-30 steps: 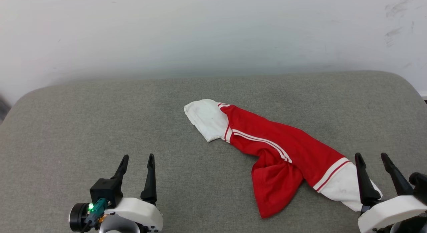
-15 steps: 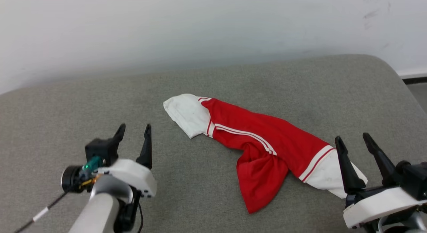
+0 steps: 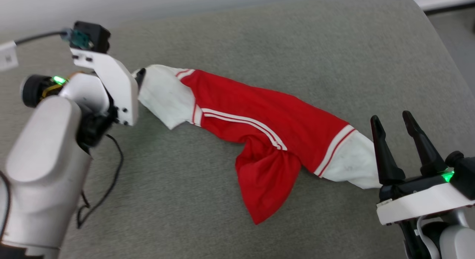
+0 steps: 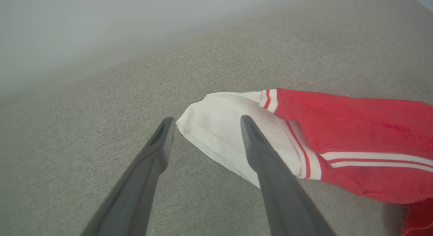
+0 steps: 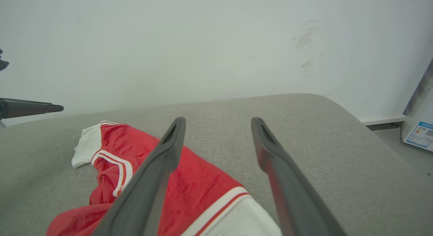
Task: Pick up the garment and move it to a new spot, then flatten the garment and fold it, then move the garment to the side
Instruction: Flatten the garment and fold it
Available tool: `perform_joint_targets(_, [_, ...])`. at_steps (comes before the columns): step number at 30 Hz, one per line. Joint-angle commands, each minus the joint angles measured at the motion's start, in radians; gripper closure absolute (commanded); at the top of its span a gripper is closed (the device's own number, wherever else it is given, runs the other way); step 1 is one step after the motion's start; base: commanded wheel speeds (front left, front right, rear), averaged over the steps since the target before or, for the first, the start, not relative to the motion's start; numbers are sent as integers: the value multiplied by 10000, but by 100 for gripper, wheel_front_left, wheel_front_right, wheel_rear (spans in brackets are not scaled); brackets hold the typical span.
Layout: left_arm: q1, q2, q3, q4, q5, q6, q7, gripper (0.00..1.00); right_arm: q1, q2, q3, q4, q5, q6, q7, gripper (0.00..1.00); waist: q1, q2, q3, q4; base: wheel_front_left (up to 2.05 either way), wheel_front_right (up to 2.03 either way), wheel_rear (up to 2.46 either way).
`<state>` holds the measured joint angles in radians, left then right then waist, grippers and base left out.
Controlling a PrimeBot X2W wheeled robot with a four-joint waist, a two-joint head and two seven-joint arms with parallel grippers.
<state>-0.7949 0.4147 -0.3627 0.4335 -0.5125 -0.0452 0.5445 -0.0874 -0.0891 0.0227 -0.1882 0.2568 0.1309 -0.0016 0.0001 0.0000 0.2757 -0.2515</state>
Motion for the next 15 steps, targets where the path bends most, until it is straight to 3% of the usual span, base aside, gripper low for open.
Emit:
perform_joint_targets(1, [-235,136,11,70,-57,-26,306,0,-175,71,67,77,50,-5,-113,0,-1,0,608,-591,0,0,0])
perform_joint_targets(8, [-958,748,-68,947,-419,-53,2655,0,-518,181,278,637,352,-5,-639,0,-1,0,1278,-1132,0,0,0])
perform_joint_targets(15, [-769,751,-149,2023,-693,287,3930,0,-801,215,484,1090,521,-5,-967,0,-1,0,1650,-1424,0,0,0])
